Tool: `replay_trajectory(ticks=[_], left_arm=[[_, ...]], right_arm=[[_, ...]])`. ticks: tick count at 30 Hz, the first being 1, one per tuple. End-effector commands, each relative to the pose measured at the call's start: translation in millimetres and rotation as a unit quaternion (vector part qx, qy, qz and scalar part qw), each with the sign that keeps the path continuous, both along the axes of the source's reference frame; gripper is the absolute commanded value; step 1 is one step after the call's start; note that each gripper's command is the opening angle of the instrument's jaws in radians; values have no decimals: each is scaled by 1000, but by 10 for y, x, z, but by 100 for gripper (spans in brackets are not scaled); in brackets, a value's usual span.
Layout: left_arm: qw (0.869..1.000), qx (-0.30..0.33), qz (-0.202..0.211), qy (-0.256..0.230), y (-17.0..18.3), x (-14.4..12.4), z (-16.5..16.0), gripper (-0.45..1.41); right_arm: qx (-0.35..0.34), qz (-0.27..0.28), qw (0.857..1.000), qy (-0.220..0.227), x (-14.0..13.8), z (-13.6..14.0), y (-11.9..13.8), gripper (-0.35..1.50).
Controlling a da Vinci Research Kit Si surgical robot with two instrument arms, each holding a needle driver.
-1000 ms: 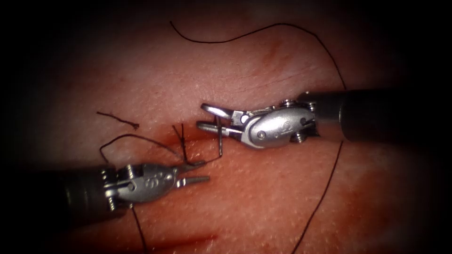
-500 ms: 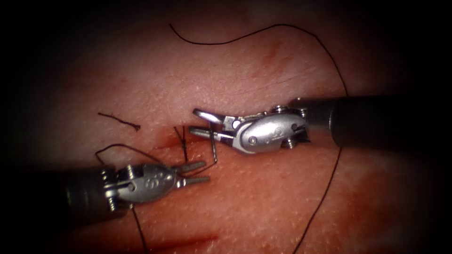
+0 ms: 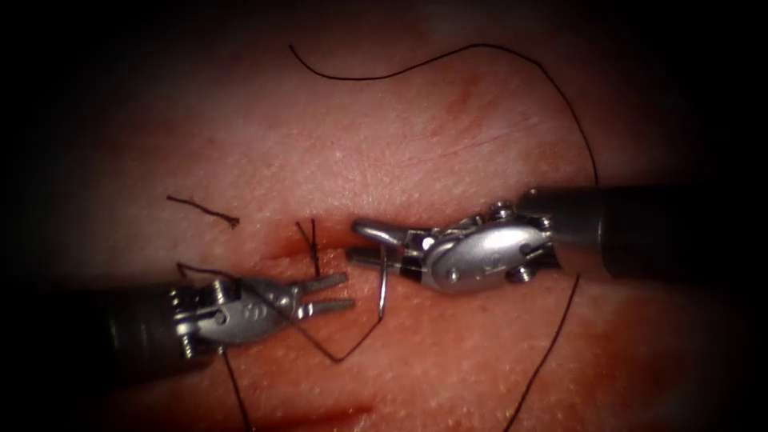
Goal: Wound Closure
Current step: Push needle through tissue above incision with right end-effector
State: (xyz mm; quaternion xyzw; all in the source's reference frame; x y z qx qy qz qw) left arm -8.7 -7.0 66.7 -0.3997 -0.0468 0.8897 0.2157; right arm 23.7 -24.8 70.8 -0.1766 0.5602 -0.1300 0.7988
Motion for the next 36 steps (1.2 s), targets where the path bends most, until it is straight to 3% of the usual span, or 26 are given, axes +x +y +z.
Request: replay_trajectory(ticks=[1, 7, 17, 26, 36], left_arm=[[1000, -1, 0, 0, 1, -5, 5, -10], [1000, -1, 0, 0, 1, -5, 5, -10], [1000, 0, 0, 0, 1, -5, 4, -10], [1000, -1, 0, 2, 0, 0, 3, -10], [1000, -1, -3, 4, 1, -5, 1, -10]], right_arm=[[0, 0, 1000, 2, 5, 11, 4, -35], [20, -7, 1000, 3, 11, 22, 19, -35], [131, -40, 990, -27, 36, 52, 48, -35], [168, -18, 984, -47, 6, 77, 36, -35], [198, -5, 977, -81, -9, 87, 49, -35]])
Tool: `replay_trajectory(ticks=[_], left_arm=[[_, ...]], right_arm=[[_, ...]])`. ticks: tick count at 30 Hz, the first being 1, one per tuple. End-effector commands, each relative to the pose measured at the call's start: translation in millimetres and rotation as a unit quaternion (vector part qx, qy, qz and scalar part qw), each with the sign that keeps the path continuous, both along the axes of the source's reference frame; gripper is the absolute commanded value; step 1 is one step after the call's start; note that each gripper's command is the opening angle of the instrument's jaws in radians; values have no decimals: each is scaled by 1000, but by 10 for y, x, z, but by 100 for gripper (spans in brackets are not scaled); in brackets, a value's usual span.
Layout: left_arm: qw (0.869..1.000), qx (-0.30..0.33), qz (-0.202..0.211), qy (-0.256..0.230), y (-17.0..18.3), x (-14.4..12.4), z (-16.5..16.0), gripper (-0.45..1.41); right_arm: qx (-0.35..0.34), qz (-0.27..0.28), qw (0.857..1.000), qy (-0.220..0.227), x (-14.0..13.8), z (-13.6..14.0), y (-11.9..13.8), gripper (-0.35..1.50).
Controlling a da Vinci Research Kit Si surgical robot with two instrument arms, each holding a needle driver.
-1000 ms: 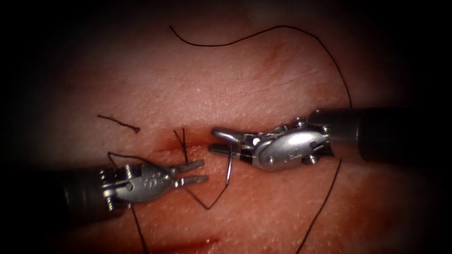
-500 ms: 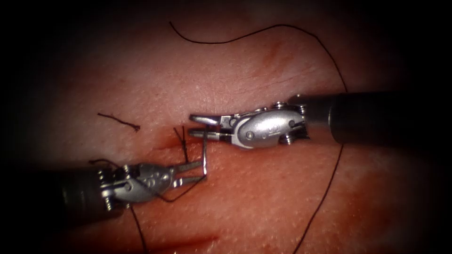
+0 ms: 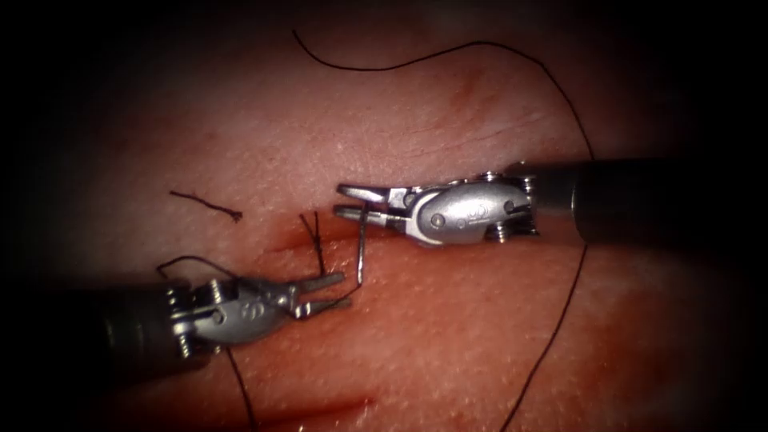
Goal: Wound Closure
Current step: Push needle through tissue above incision with right end-effector
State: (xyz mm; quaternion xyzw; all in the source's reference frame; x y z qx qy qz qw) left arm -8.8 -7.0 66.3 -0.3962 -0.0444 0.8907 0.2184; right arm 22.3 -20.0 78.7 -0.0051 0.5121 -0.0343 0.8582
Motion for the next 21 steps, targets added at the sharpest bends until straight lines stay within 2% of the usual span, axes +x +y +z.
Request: replay_trajectory(ticks=[1, 5, 10, 15, 17, 21], left_arm=[[1000, 0, 0, 0, 1, -3, 4, -10], [1000, 0, 1, -1, 0, -2, 4, -10], [1000, 0, 0, 0, 1, -4, 4, -10], [1000, 0, 0, 0, 1, -4, 4, -8], [1000, 0, 0, 0, 1, -4, 5, -8], [1000, 0, -1, 1, 2, -6, 5, -8]], right_arm=[[9, -3, 1000, -8, 4, 10, 0, -35], [37, -3, 999, -30, -2, 24, -10, -35], [107, -5, 993, -50, -4, 36, -17, -35], [144, -20, 985, -92, -14, 53, -35, -35], [162, -35, 978, -127, -28, 62, -49, -35], [189, -50, 966, -167, -40, 69, -58, -35]])
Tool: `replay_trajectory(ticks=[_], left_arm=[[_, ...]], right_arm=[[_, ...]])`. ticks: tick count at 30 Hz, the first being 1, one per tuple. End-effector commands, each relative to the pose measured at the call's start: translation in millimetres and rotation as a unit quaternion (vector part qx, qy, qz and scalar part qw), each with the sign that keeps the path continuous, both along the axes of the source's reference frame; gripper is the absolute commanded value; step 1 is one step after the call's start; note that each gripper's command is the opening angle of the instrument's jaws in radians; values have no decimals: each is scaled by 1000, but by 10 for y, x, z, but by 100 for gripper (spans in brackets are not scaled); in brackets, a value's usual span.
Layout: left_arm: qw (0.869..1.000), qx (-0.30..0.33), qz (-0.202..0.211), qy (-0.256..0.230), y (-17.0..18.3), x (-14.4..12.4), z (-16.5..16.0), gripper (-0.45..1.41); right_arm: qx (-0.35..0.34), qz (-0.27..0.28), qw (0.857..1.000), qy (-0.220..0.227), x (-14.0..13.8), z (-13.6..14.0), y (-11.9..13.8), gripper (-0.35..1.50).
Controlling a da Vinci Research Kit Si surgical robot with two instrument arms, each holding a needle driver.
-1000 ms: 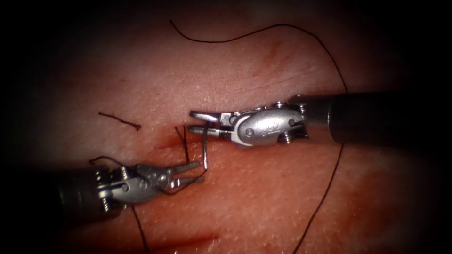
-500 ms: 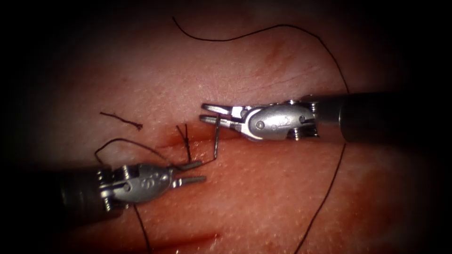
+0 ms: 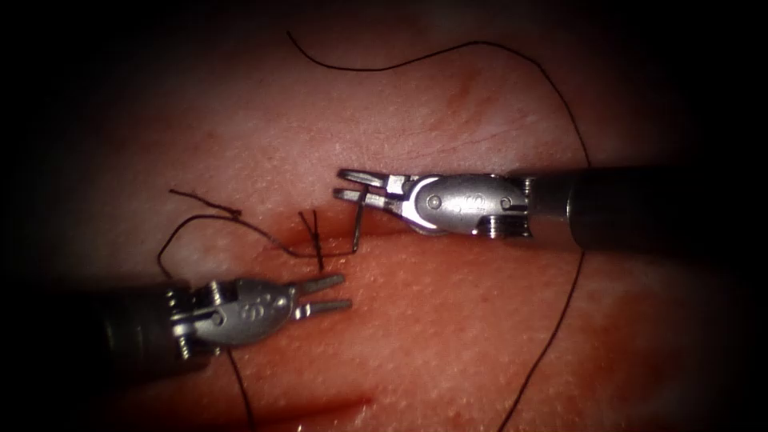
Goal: Wound Closure
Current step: Push needle through tissue above incision with right end-effector
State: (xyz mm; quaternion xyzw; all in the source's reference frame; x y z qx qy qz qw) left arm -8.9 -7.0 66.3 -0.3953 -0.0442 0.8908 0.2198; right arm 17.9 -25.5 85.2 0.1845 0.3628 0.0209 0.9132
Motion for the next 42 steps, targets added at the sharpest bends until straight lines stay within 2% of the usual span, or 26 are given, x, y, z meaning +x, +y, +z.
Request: replay_trajectory(ticks=[1, 8, 14, 16, 19, 22, 24, 25, 28, 29, 30, 31, 34, 38, 39, 41, 42], left_arm=[[1000, 0, 0, 0, 1, -6, 5, -8], [1000, 0, -1, 0, 3, -6, 5, -8], [1000, 0, 0, 0, 3, -6, 5, -8], [1000, 0, 0, 0, 3, -6, 5, -8], [1000, 0, 0, 0, 2, -5, 5, -8], [1000, 0, 0, 0, 2, -4, 5, -8], [1000, 0, 0, 0, 2, -5, 5, -8], [1000, 0, -1, 0, 2, -6, 5, -8], [1000, 0, -2, 2, 2, -7, 5, -8], [1000, 0, -2, 2, 2, -7, 5, -8], [1000, 0, -2, 2, 1, -6, 4, -8], [1000, 0, -1, 2, 1, -5, 4, -8], [1000, 0, -1, 1, 1, -4, 4, -8], [1000, 0, -1, 2, 1, -3, 3, -8], [1000, -1, -1, 2, 1, -3, 3, -8], [1000, -1, -1, 2, 0, -3, 3, -8], [1000, 0, -1, 2, 1, -4, 3, -8]], right_arm=[[12, -6, 1000, -11, 1, 6, -5, -35], [60, -28, 996, -60, -29, 24, -23, -35], [77, -60, 993, -71, -36, 21, -33, -35], [79, -90, 988, -98, -39, 24, -43, -35], [89, -109, 984, -111, -44, 31, -54, -35], [99, -97, 983, -119, -51, 35, -56, -35], [83, -73, 987, -119, -47, 35, -48, -35], [80, -36, 989, -120, -41, 34, -37, -35], [73, 23, 991, -112, -33, 27, -20, -35], [70, 36, 991, -105, -30, 23, -15, -1], [71, 66, 991, -94, -21, 12, 2, 79], [68, 80, 991, -88, -18, 8, 8, 91], [50, 129, 989, -47, -9, -10, 31, 106], [-3, 153, 988, -15, -1, -32, 53, 128], [-30, 169, 985, 15, 3, -45, 63, 135], [-52, 184, 981, 45, 7, -59, 71, 138], [-80, 199, 974, 73, 11, -75, 76, 143]])
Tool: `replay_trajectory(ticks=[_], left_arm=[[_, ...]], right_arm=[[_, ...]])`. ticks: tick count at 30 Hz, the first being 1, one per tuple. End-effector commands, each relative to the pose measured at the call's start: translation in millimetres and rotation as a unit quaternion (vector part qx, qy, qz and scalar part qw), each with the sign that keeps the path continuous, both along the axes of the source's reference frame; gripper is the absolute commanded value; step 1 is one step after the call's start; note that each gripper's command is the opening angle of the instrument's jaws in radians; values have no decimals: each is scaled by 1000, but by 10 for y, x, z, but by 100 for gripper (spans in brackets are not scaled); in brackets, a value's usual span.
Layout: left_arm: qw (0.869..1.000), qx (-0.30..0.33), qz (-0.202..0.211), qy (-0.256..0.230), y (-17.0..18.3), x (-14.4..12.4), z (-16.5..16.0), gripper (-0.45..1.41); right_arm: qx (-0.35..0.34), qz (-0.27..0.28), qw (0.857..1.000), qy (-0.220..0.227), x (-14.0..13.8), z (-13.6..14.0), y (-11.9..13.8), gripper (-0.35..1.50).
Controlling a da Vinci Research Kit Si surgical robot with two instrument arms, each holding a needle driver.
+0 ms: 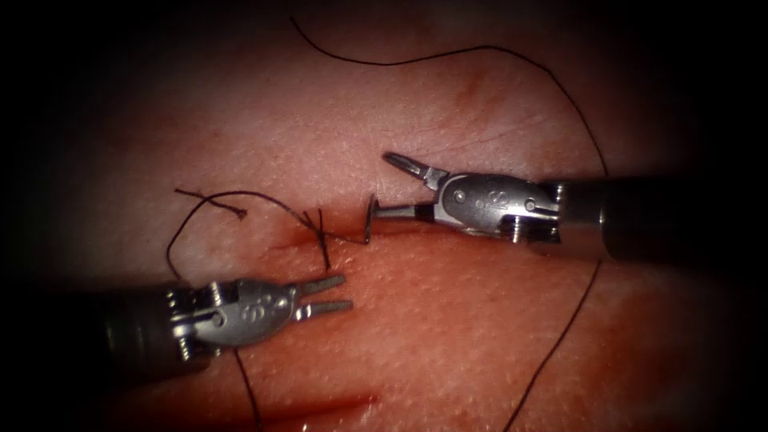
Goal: Wound Closure
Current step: Push needle through tissue above incision with right end-effector
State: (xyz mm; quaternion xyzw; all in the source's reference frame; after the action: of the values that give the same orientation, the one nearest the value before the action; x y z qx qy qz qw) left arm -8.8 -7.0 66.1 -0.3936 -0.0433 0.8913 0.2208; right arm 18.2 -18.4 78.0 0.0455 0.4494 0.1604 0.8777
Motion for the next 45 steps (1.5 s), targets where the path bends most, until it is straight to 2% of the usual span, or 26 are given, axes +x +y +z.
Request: replay_trajectory(ticks=[1, 6, 12, 17, 27, 31, 37, 40, 45], left_arm=[[1000, 0, 0, 0, 1, -6, 5, -8], [1000, -4, -6, -4, 3, -8, 5, -6], [1000, -15, -15, -15, 8, -22, 3, -6], [999, -18, -16, -31, 12, -37, 1, -6], [999, -28, -14, -32, 4, -33, 19, -6], [999, -28, -2, -22, -6, -30, 35, -6], [1000, -18, 3, -19, -14, -29, 40, -6], [1000, -17, 3, -20, -18, -30, 36, -6], [1000, -16, 4, -21, -19, -30, 35, -6]], right_arm=[[-9, 5, 1000, 8, 9, -3, 4, 143], [-48, 6, 997, 57, 21, -39, 2, 140], [-104, -34, 991, 82, 35, -76, 9, 130], [-144, -39, 983, 102, 56, -103, 19, 133], [-190, -50, 976, 94, 85, -130, 41, 126], [-198, -33, 974, 100, 96, -143, 49, 135], [-215, -24, 971, 104, 106, -155, 55, 138], [-240, -25, 965, 101, 117, -155, 54, 140], [-280, -31, 951, 125, 129, -152, 51, 138]])
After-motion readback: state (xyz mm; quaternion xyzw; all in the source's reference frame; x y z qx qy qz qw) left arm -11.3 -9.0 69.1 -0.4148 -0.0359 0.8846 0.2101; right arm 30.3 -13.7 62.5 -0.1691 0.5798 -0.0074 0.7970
